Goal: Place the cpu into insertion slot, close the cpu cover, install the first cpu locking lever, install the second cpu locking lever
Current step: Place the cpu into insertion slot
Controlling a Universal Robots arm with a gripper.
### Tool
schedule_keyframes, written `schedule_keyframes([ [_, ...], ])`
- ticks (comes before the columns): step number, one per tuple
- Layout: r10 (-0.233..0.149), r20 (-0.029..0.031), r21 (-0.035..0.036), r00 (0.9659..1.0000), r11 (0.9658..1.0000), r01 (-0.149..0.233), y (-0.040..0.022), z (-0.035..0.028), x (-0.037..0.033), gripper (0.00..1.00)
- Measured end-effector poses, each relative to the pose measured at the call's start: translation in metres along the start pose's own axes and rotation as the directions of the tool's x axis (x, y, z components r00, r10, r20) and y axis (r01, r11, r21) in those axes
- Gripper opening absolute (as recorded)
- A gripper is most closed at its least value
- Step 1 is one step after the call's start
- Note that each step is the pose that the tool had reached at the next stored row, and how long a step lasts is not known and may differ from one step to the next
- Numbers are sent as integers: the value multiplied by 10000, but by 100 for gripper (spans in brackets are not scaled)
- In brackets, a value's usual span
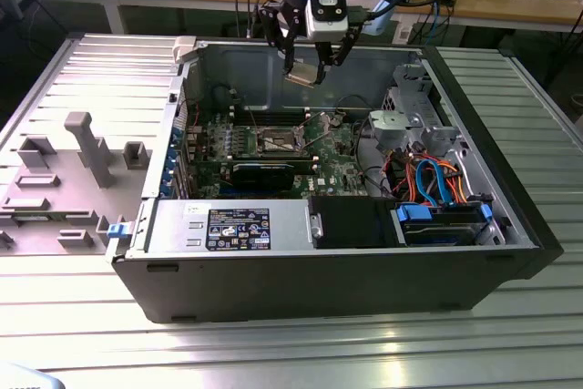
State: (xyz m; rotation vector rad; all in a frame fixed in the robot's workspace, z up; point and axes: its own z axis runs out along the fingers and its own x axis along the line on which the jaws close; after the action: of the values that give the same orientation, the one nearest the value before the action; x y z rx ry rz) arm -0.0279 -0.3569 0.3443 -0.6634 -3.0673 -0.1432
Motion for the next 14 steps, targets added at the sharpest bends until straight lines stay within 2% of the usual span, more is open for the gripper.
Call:
schedule_keyframes([
  [14,131,11,-2,9999,9999,-131,0,0,0,55],
])
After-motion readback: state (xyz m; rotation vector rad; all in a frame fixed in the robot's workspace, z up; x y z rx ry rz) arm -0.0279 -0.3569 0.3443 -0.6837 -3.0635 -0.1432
